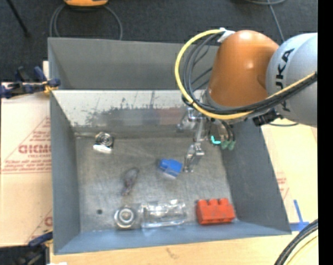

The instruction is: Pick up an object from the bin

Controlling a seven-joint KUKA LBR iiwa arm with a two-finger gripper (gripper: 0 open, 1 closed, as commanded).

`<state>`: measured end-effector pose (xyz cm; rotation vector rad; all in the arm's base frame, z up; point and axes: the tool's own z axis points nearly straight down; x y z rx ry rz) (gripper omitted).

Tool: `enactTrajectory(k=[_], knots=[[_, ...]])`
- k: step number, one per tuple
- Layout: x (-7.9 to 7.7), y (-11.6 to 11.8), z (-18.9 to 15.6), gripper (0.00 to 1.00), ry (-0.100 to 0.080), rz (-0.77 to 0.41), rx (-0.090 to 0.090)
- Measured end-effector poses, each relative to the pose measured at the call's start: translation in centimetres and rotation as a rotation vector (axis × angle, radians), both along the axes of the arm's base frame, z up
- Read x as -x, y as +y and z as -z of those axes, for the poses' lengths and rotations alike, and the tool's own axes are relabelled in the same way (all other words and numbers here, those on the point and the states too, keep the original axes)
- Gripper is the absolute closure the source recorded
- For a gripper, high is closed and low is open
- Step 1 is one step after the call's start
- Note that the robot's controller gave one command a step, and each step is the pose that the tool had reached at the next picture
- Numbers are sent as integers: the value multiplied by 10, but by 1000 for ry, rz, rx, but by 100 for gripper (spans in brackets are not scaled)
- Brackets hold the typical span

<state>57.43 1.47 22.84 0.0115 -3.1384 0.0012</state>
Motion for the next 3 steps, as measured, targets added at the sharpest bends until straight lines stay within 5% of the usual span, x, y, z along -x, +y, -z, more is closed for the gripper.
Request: enactTrajectory(k=[1, 2, 3], knots=[[-35, -4, 150, 0, -1, -15, 0], [-37, -4, 144, 100, -8, -14, 0], [-14, 8, 13, 100, -15, -204, 0]])
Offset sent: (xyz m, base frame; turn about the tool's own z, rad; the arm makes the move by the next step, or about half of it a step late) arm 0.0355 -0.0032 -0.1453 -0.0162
